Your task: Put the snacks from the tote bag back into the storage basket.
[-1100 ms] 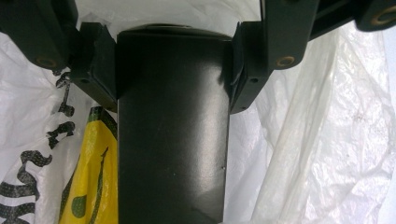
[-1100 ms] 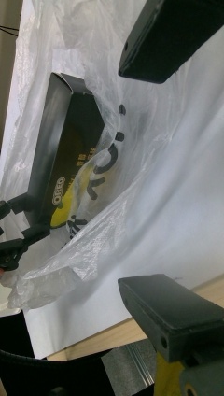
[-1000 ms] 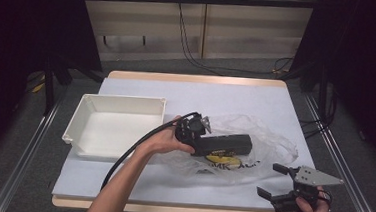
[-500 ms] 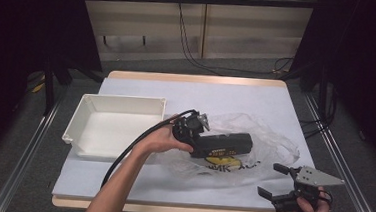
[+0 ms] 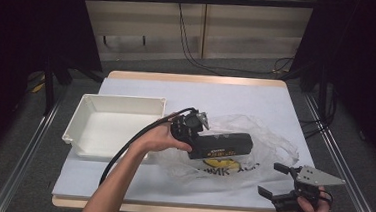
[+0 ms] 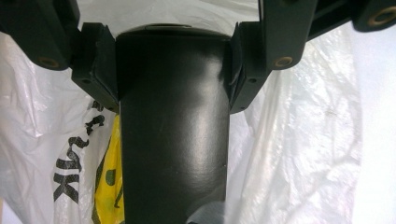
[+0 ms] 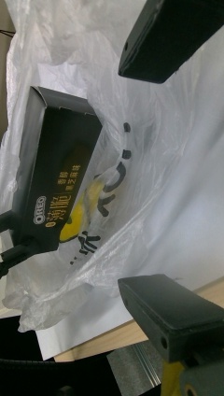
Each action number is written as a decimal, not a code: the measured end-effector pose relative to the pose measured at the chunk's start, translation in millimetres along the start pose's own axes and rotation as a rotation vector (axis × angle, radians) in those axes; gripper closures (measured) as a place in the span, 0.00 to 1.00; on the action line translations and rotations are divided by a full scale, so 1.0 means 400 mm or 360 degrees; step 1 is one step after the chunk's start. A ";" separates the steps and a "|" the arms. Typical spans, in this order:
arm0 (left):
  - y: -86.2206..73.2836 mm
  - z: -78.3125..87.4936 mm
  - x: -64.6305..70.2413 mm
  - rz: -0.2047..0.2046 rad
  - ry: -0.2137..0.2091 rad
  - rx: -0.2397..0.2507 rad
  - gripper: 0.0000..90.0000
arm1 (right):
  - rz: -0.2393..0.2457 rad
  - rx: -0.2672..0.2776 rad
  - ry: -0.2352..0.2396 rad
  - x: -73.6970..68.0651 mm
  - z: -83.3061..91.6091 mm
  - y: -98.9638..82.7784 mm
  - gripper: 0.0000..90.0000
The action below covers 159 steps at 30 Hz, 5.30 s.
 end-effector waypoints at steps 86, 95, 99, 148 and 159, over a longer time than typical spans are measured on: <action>-0.098 0.348 -0.033 0.0047 0.0188 0.0339 0.48 | 0.0041 0.0217 -0.0056 -0.010 0.000 0.023 0.00; -0.146 0.390 -0.059 0.0095 0.0267 0.0356 0.48 | 0.0041 0.0210 -0.0060 -0.008 0.001 0.022 0.00; -0.165 0.405 -0.068 0.0101 0.0284 0.0354 0.48 | 0.0043 0.0214 -0.0060 -0.008 -0.001 0.022 0.00; -0.461 0.485 -0.183 0.0315 0.0460 0.0245 0.48 | 0.0044 0.0199 -0.0052 -0.006 -0.004 0.019 0.00; -0.511 0.460 -0.200 0.0354 0.0448 0.0186 0.48 | 0.0041 0.0193 -0.0055 -0.007 -0.007 0.018 0.00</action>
Point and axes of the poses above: each handheld gripper's, and its own axes: z roughly backward along the jaws, y roughly out of its top, x roughly to its right, the point moved 10 cm from there along -z, roughly forward along the jaws, and after that the axes turned 5 degrees about x, right-handed, at the moved point
